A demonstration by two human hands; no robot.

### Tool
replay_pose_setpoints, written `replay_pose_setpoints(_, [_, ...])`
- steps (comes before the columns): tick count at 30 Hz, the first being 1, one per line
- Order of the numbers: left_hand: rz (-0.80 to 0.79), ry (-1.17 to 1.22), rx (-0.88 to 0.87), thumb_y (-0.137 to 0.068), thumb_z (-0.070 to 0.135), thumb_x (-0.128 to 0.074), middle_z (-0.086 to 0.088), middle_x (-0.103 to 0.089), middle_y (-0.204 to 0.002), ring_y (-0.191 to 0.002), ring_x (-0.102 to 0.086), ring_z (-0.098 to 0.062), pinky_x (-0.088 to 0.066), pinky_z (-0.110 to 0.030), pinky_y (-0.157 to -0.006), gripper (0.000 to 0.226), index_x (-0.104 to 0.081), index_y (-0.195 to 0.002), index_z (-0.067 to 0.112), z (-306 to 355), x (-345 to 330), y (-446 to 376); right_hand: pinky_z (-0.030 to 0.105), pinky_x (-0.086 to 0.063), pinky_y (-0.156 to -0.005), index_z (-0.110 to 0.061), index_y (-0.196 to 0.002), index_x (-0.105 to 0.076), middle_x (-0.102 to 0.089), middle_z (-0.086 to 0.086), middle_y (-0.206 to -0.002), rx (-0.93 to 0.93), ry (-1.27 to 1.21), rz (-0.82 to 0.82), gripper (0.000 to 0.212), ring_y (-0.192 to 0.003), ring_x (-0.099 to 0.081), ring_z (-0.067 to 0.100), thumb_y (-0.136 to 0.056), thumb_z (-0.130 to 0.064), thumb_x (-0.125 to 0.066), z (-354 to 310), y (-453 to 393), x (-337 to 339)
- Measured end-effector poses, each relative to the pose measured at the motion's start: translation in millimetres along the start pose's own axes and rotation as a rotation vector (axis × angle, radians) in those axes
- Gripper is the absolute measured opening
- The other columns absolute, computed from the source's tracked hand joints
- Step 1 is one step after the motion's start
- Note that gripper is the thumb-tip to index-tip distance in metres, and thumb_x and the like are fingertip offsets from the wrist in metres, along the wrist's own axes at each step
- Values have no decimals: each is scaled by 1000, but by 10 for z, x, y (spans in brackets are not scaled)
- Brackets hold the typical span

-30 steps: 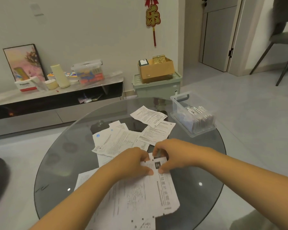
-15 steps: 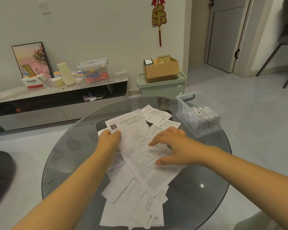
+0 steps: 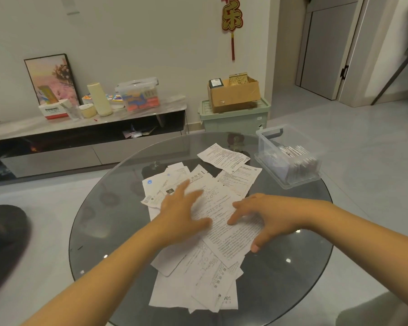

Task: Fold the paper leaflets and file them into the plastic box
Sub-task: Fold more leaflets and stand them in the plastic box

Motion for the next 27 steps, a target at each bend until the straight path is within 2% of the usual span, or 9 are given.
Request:
replay_pose_setpoints(2, [-141, 22, -72, -84, 53, -60, 15, 0, -157, -146, -5, -16, -16, -42, -118, 68, -31, -143, 37, 110, -174, 111, 19, -30, -102, -40, -124, -55, -41, -13, -141, 22, 20, 40, 56, -129, -31, 4, -72, -36, -78, -41, 18, 27])
replay_pose_setpoints(5, [-267, -18, -130, -85, 56, -57, 18, -4, -156, -142, -15, -9, -19, -32, -116, 67, -31, -143, 37, 213, -349, 240, 21, -34, -101, -38, -110, -64, -50, -14, -134, 47, 54, 74, 40, -123, -41, 3, -72, -39, -77, -82, 45, 42])
replay_pose_setpoints(10, [-382, -12, -124, -72, 71, -57, 26, -3, -153, -142, -14, -5, -18, -34, -117, 75, -31, -139, 49, 166, -338, 334, 27, -43, -95, -35, -86, -71, -65, -11, -114, 29, -19, 81, 7, -109, -54, 3, -80, -35, -70, -72, 71, 41])
replay_pose_setpoints(13, [-441, 18, -138, -66, 71, -64, 30, -6, -150, -139, -16, -2, -19, -34, -116, 77, -33, -134, 55, 137, -318, 363, 22, -45, -88, -31, -86, -67, -67, -18, -99, 29, -84, 172, 5, -97, -57, -3, -86, -29, -63, -83, 88, 143])
replay_pose_setpoints(16, [-341, 101, -139, -72, 58, -71, 22, -32, -143, -129, -37, -4, -32, -26, -108, 69, -41, -132, 44, 188, -237, 332, 19, -46, -83, -32, -82, -59, -66, -17, -93, 32, -172, 302, 12, -93, -59, 2, -90, -23, -58, -129, 103, 286])
replay_pose_setpoints(19, [-100, 259, -145, -85, 35, -67, 16, -62, -115, -103, -58, -4, -46, -23, -93, 32, -58, -115, 36, 270, -52, 267, 14, -45, -79, -28, -81, -59, -64, -15, -88, 78, -293, 418, 11, -88, -59, 2, -89, -21, -61, -231, 117, 404])
replay_pose_setpoints(21, [-34, 394, -118, -90, 28, -61, 14, -67, -108, -98, -63, -5, -49, -27, -92, 18, -62, -107, 34, 251, 19, 240, 8, -43, -76, -24, -86, -63, -65, -15, -90, 62, -396, 563, 2, -87, -58, -4, -87, -24, -65, -224, 166, 544])
replay_pose_setpoints(24, [2, 665, -10, -92, 24, -59, 14, -69, -108, -101, -64, -8, -49, -35, -96, 18, -63, -105, 35, 142, 55, 214, 11, -42, -78, -29, -104, -58, -59, -20, -102, -48, -557, 732, 23, -93, -55, -3, -84, -35, -67, -52, 230, 683])
replay_pose_setpoints(27, [111, 757, 61, -93, 20, -56, 10, -69, -108, -99, -66, -12, -52, -40, -93, 18, -63, -104, 33, 38, 108, 221, 18, -44, -76, -31, -122, -43, -50, -17, -103, -191, -595, 603, 47, -89, -53, 4, -82, -40, -67, 73, 136, 563])
Point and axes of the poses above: each hand's wrist, its own y-axis away from the middle knuckle, its own x-axis out of the back of the hand, z = x × y, the point moved 9 cm from there along -y, towards the middle knuckle
